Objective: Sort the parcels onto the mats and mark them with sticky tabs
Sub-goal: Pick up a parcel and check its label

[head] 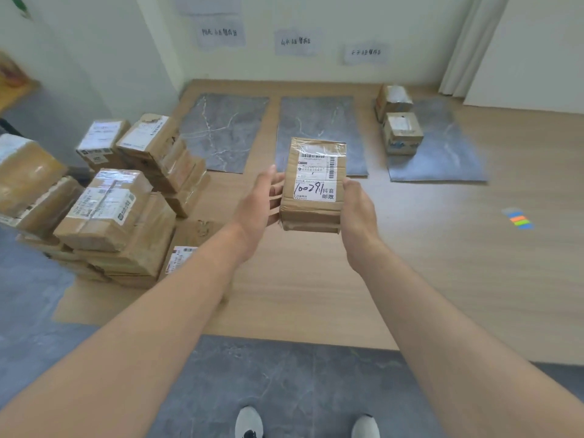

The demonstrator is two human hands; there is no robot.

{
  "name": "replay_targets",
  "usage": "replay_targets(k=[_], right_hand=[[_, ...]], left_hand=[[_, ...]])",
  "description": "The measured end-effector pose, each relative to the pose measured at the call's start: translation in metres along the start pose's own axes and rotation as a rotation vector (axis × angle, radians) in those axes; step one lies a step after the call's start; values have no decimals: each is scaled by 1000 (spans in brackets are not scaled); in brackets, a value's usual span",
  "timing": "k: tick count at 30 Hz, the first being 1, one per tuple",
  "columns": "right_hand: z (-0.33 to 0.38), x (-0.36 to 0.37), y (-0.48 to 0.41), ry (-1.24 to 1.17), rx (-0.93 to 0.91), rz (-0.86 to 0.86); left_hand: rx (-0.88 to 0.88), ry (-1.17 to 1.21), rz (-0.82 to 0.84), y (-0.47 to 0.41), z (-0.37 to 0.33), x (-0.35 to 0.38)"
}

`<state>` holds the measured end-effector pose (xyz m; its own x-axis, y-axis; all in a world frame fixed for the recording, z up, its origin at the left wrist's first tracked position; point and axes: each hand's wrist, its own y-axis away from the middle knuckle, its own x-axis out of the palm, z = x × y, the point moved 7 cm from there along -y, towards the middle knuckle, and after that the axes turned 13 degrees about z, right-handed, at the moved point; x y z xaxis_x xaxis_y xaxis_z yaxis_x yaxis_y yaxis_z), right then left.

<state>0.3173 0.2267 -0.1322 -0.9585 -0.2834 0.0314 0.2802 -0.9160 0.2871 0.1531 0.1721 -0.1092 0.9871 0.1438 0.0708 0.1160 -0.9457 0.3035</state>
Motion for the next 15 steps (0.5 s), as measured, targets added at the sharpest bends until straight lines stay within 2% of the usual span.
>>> replay_targets(k=[8,15], right_hand=[[-19,-133,-13,21,8,1],[-76,-192,-25,-36,117,-48]], left_hand=[[-8,40,6,-32,24,126],[-127,72,43,-71,80,172]])
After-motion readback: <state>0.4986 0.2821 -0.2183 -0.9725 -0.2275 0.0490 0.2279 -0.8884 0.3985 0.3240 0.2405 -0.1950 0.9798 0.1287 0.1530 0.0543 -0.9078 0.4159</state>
